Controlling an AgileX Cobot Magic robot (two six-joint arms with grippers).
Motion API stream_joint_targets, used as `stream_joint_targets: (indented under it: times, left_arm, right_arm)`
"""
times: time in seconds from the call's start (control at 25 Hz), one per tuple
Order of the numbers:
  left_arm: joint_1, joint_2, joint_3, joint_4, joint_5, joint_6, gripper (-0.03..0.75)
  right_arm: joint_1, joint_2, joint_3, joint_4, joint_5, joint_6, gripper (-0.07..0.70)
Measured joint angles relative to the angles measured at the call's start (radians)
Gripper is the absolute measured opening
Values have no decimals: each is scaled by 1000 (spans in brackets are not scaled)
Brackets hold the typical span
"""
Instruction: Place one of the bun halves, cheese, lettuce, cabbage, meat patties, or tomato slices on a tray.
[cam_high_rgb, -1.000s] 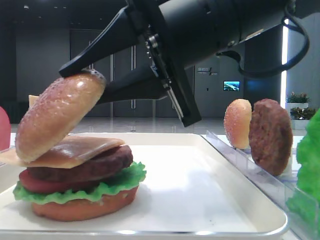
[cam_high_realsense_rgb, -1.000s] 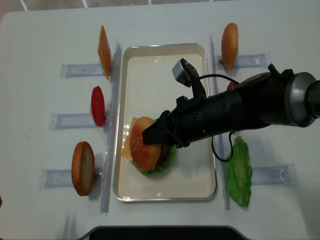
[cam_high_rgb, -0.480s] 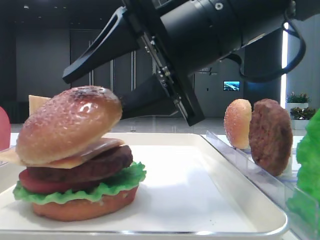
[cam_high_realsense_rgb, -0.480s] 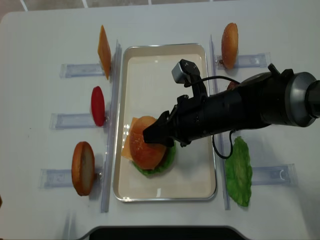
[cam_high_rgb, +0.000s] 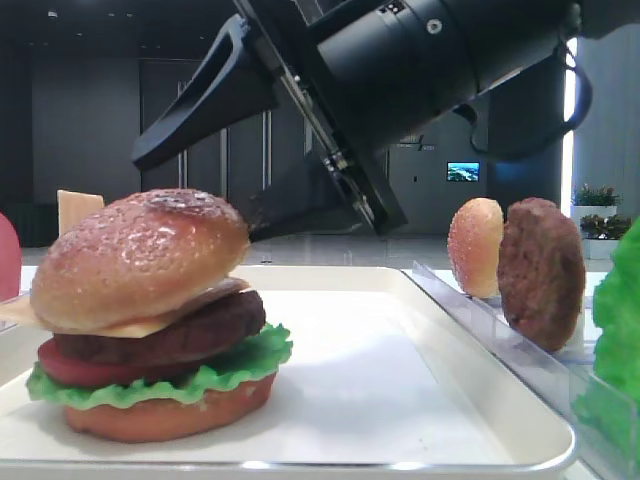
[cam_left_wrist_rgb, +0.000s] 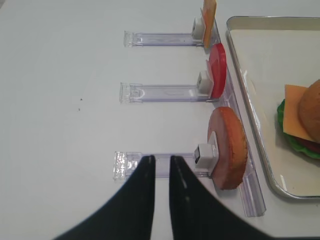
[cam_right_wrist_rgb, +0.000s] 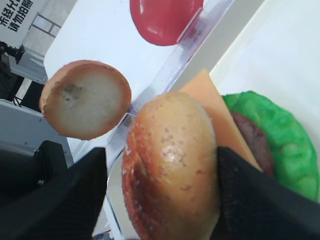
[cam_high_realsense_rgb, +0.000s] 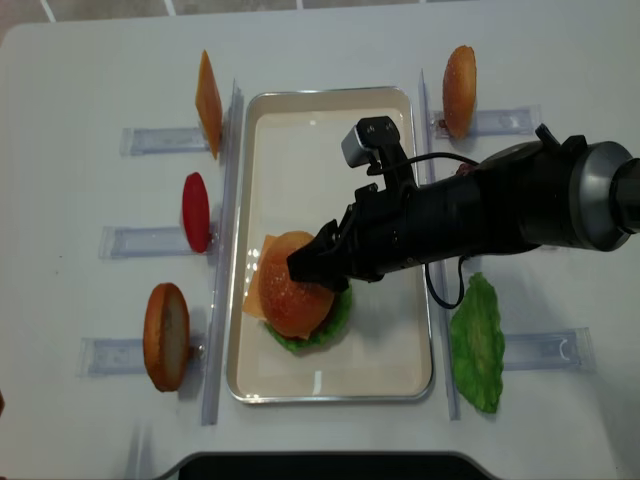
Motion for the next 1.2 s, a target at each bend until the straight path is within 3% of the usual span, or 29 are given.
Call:
stream_joint_targets:
  times: [0.32, 0.64, 0.8, 0.92, 1.04, 1.2]
  left_arm:
    - [0, 0, 0, 0, 0, 0, 76]
    - [0, 0, 0, 0, 0, 0, 76]
    - [0, 0, 0, 0, 0, 0, 76]
    - [0, 0, 0, 0, 0, 0, 76]
    - [0, 0, 0, 0, 0, 0, 76]
    - [0, 0, 0, 0, 0, 0, 76]
  right_arm:
    - [0, 0, -73, -2, -10, -19, 445]
    - [0, 0, -85, -63, -101, -40, 445]
    - [0, -37, -85, -175, -191, -19, 445]
    - [-10, -96, -96, -322, -233, 103, 445]
    - [-41, -163, -123, -549, -230, 350, 443]
    - [-114, -236, -171, -941, -129, 712, 441]
